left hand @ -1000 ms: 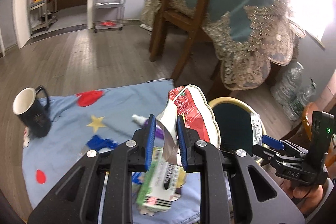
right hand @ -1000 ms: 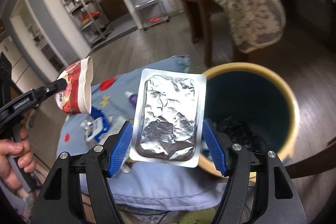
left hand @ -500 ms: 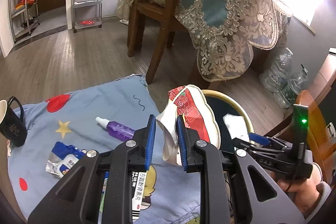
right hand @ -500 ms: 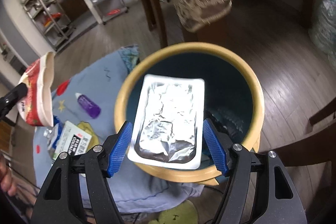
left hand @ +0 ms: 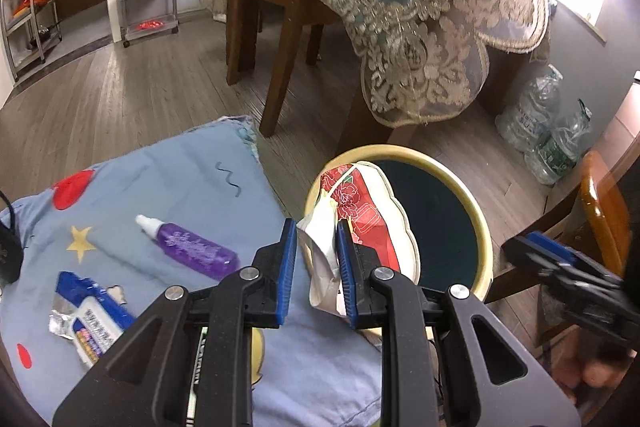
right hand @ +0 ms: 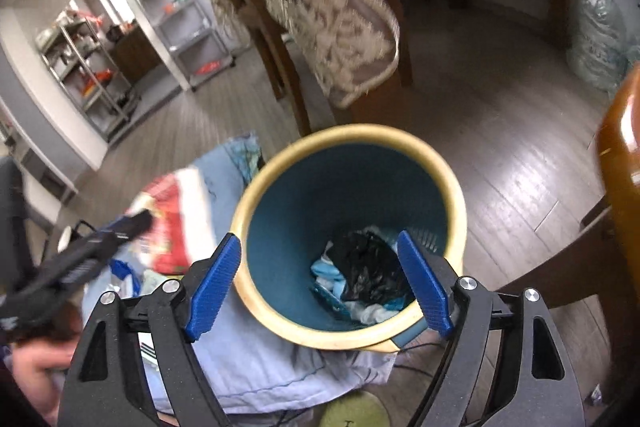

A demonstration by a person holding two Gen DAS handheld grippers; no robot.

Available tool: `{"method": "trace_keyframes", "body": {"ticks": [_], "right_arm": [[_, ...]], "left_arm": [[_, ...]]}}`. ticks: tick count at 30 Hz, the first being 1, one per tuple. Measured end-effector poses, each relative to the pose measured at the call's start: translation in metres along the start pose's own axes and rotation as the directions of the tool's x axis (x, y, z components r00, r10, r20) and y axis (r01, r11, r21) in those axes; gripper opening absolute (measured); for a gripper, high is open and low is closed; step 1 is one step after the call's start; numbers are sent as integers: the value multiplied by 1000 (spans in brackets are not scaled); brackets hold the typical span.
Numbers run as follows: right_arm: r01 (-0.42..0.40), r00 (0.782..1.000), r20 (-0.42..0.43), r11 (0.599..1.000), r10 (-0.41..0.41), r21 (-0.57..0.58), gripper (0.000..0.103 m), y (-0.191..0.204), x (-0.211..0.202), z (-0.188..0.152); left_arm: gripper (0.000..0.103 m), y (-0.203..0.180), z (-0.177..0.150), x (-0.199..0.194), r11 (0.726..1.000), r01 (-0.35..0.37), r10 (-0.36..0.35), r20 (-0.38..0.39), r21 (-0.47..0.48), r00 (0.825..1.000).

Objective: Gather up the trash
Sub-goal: 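Carry the snack wrapper and foil pack over the bin and open both tools, then move both open tools back over the remaining trash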

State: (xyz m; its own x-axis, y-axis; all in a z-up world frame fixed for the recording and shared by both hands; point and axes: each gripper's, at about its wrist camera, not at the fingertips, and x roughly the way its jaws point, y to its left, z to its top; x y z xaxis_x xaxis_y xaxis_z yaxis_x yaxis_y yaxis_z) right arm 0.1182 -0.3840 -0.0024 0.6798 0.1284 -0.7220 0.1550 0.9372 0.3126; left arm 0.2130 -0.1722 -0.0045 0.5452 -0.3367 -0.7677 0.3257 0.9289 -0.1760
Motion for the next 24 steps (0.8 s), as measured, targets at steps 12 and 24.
{"method": "trace_keyframes", "body": {"ticks": [12,24], "right_arm": [[-49,996,71,999,49,-14,82,-8,-31,6],[-84,995,52,996,84,-5,82,-2,-18,4]], "left_arm": [[24,-32,0,42,997,64,-61,-63,37,996],[62,-9,-7,30,998,55,-53,-61,40,997]]}}
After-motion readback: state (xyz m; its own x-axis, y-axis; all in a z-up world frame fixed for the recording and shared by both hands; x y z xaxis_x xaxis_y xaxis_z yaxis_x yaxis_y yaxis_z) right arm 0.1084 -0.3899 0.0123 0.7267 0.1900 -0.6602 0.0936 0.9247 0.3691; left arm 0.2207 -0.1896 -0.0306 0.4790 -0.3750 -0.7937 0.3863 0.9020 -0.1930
